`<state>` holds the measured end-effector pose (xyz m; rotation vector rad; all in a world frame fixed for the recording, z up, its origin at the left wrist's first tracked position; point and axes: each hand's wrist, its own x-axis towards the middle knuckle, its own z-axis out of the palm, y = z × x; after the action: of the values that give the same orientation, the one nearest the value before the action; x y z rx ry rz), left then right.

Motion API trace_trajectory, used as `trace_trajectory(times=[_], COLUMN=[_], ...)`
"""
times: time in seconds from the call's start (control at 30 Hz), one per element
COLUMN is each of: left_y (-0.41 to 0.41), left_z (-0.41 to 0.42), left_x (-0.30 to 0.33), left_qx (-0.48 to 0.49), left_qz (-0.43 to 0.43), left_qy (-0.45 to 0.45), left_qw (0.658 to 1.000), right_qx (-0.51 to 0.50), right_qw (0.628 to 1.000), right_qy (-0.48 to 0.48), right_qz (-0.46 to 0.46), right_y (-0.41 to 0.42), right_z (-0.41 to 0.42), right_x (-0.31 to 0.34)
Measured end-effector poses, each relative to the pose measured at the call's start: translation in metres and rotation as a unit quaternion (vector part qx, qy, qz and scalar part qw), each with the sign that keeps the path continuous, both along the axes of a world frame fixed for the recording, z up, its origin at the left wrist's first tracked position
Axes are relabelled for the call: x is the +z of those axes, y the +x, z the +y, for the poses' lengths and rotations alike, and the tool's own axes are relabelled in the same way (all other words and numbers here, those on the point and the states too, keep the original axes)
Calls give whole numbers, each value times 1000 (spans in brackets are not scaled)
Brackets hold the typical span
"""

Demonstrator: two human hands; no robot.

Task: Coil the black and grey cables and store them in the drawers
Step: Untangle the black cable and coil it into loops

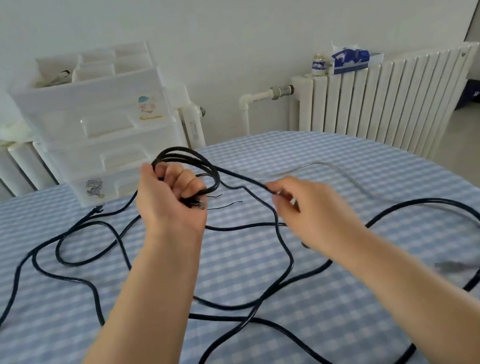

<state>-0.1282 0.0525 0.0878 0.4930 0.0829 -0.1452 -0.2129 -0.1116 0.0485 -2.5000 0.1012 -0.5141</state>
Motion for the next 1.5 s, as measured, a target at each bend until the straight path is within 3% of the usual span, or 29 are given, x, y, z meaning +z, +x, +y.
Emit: trace_trajectory(times=[0.1, 0.2, 0.37, 0.47, 0.53, 0.8, 0.97, 1.07, 1.23, 1.33, 1.5], left_y=[-10, -20, -28, -24, -24, -24, -18, -15, -16, -19, -29], left_z=[-8, -20, -33, -33, -32, -30, -22, -18, -17, -21, -34], left_x=[4, -2, -27, -35, -37, -28, -27, -27, -25, -23, -23], left_qx=[61, 106, 93, 70, 28, -227, -385, -429, -473, -463, -323], left_qz=[-76, -177, -354, -388, -383, -372, -343, -317, -273, -250, -209], left_qy=[98, 242, 491, 621, 653, 577, 495, 488, 406, 368, 469], left_qw=[990, 948, 790, 677, 653, 690, 700, 691, 732, 766, 795], right_qx=[60, 71, 104, 126, 134, 103, 162, 209, 191, 188, 124], right_qw=[996, 992, 985, 982, 983, 988, 977, 965, 966, 949, 884], right_qy=[-39, -70, -125, -139, -125, -23, 138, 149, 157, 237, 446], right_qz=[48, 82, 50, 7, -13, -115, -29, 43, 77, 94, 66], right_y=[-12, -16, -22, -25, -24, -11, -4, 0, 4, 5, 3], right_z=[17, 22, 26, 23, 18, -3, -16, -27, -37, -30, -13], right_x=[3, 4, 4, 10, 12, 8, 12, 12, 9, 5, 2])
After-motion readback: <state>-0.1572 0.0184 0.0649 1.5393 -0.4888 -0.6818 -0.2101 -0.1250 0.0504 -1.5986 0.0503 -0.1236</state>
